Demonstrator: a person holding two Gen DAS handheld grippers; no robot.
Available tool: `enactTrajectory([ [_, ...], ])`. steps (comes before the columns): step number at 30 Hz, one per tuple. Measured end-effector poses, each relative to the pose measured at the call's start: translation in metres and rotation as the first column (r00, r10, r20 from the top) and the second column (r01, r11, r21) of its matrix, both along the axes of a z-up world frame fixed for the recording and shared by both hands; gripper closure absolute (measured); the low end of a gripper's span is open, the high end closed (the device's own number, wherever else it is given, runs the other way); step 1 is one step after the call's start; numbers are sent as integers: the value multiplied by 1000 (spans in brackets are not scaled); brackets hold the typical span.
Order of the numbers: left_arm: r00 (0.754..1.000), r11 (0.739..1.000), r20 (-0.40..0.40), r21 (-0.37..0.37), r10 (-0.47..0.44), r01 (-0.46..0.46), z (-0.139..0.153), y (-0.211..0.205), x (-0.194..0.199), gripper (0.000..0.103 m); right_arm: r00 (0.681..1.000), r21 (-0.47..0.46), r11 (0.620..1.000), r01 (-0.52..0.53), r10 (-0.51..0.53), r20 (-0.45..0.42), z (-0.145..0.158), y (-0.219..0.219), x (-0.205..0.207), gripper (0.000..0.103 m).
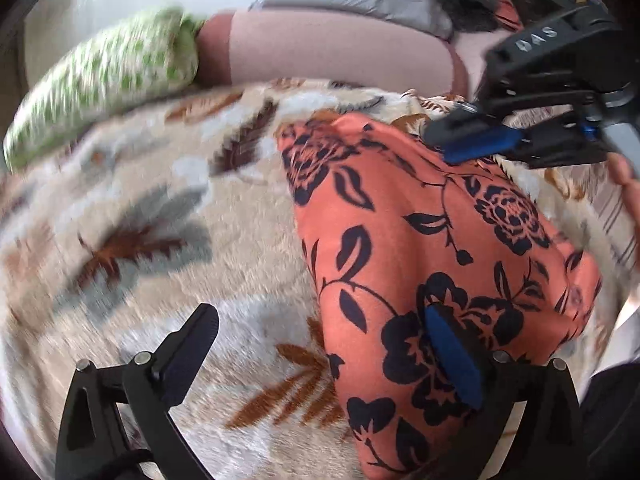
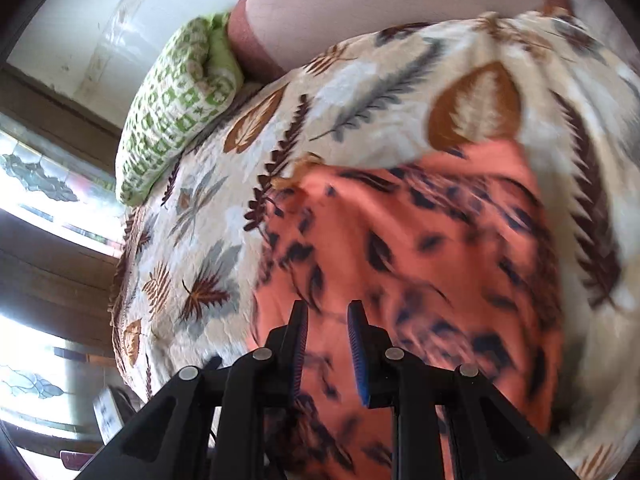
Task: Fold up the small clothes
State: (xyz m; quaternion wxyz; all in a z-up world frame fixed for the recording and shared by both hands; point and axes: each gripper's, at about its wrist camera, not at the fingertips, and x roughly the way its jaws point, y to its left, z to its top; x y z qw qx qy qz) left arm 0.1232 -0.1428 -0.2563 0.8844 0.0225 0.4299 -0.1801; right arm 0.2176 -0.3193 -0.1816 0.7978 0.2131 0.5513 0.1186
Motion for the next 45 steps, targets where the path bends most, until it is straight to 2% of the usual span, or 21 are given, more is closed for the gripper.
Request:
enactTrajectory([
  [1, 999, 1000, -36, -24, 18, -19, -1, 2, 3, 1, 1000, -15, 999, -31, 31, 2, -1, 10, 13, 79],
  [3, 998, 999, -49, -28, 30, -31, 0, 1, 4, 1, 998, -44, 997, -68, 68, 10, -7, 23, 26, 79],
  [4, 999, 1000, -34, -9, 23, -23, 2, -2, 3, 1, 996, -64, 994, -93, 93, 4, -14, 31, 36, 79],
  [6, 1000, 999, 9, 41, 7, -8, 6, -10, 0, 1, 990, -123, 983, -136, 129, -65, -39, 43, 52, 79],
  [7, 1000, 998, 31, 66, 3, -5, 8, -13, -2, 1, 990, -123, 983, -136, 129, -65, -39, 43, 52, 79],
  [8, 999, 997, 40, 82, -2, -1, 9, -15, -2, 1, 985, -117, 984, -133, 118, -123, -58, 43, 58, 79],
  [9, 999, 996, 39, 88, -10, 7, 10, -16, -2, 1, 989, -80, 991, -103, 93, -118, -60, 37, 61, 80],
  [10, 999, 996, 32, 87, -18, 16, 11, -17, -1, 1, 988, -71, 992, -103, 94, -119, -56, 34, 59, 80],
  [13, 999, 997, 37, 75, -19, 16, 18, -12, 1, 1, 996, -58, 995, -80, 77, -50, -32, 19, 47, 80],
  [16, 990, 998, 143, 65, 15, -24, 37, -6, -3, 1, 1000, -77, 997, -1, 1, 8, -11, -10, 27, 80],
  [19, 968, 995, 231, 11, 95, -100, 50, 10, -4, 1, 998, -100, 993, 62, -59, 32, 4, -37, 2, 80],
  [21, 968, 987, 215, 64, 128, -145, 44, 11, 5, 1, 997, -114, 990, 79, -78, 16, 6, -50, -16, 80],
  [24, 986, 977, 135, 176, 99, -123, 20, -5, 16, 1, 996, -144, 986, 86, -87, -6, -1, -58, -40, 80],
  [27, 978, 968, 197, 221, 74, -118, 21, -18, 6, 1, 994, -153, 985, 83, -92, -54, -26, -61, -46, 79],
  [29, 975, 960, 216, 261, 46, -103, 22, -23, 5, 1, 993, -133, 986, 98, -106, -54, -27, -62, -45, 79],
  [33, 976, 976, 207, 187, 75, -114, 32, -11, 11, 1, 993, -109, 989, 105, -110, -37, -12, -62, -36, 79],
  [35, 975, 975, 193, 168, 110, -144, 33, -6, 17, 1, 995, -122, 987, 103, -103, 4, 4, -57, -20, 79],
  [37, 974, 972, 178, 163, 139, -169, 32, -3, 26, 1, 996, -139, 986, 90, -88, 18, 6, -51, -1, 79],
  [41, 965, 964, 202, 171, 166, -201, 32, -4, 33, 1, 994, -126, 987, 104, -102, 26, 0, -42, 35, 79],
  [45, 973, 974, 162, 130, 166, -187, 29, -5, 41, 1, 994, -161, 981, 110, -107, 24, -20, -26, 70, 79],
])
